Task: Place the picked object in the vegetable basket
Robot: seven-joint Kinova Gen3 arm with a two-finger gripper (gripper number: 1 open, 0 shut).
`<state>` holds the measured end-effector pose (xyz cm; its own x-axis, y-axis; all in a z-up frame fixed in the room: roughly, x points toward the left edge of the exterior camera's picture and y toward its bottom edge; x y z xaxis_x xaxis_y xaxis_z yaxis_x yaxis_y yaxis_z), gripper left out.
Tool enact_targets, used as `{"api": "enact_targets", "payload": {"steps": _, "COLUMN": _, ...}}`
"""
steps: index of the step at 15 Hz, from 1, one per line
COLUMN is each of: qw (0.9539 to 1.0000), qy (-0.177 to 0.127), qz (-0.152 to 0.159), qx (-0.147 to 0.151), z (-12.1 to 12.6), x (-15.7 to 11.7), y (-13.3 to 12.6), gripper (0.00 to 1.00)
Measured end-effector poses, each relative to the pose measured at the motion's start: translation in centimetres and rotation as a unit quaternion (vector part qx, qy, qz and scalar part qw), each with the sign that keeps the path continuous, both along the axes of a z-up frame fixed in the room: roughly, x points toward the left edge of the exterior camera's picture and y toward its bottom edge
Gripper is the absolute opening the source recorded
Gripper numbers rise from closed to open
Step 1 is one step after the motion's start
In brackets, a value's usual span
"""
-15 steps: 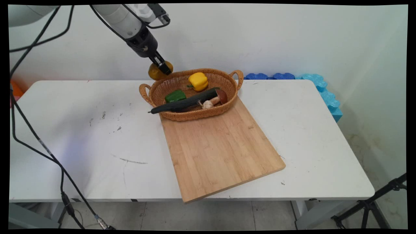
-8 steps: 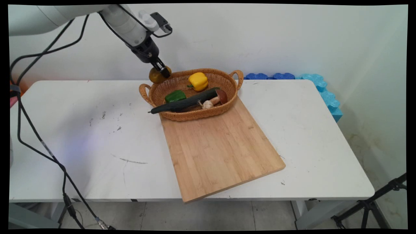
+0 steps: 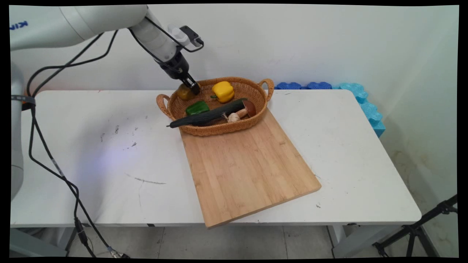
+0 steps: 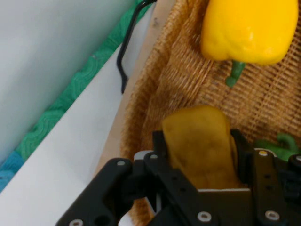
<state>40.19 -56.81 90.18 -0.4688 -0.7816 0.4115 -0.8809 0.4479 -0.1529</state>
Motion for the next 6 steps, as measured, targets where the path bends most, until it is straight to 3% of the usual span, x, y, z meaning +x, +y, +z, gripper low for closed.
{"api": "enact_targets", "payload": {"steps": 2, "qw": 1.0, "qy": 0.004, "qz": -0.002, "qx": 0.001, "z": -0.64, "x": -0.42, "y": -0.44, "gripper": 0.0}}
{"api": "enact_targets", "payload": {"steps": 3, "qw": 1.0, "qy": 0.006, "qz": -0.003, "qx": 0.0, "z": -0.87, "x": -0.56, "y": -0.59, "gripper": 1.0}}
{"api": "enact_targets", "payload": {"steps": 6, "qw": 0.9999, "qy": 0.012, "qz": -0.011, "qx": -0.004, "z": -1.02, "x": -0.83, "y": -0.88, "gripper": 1.0}}
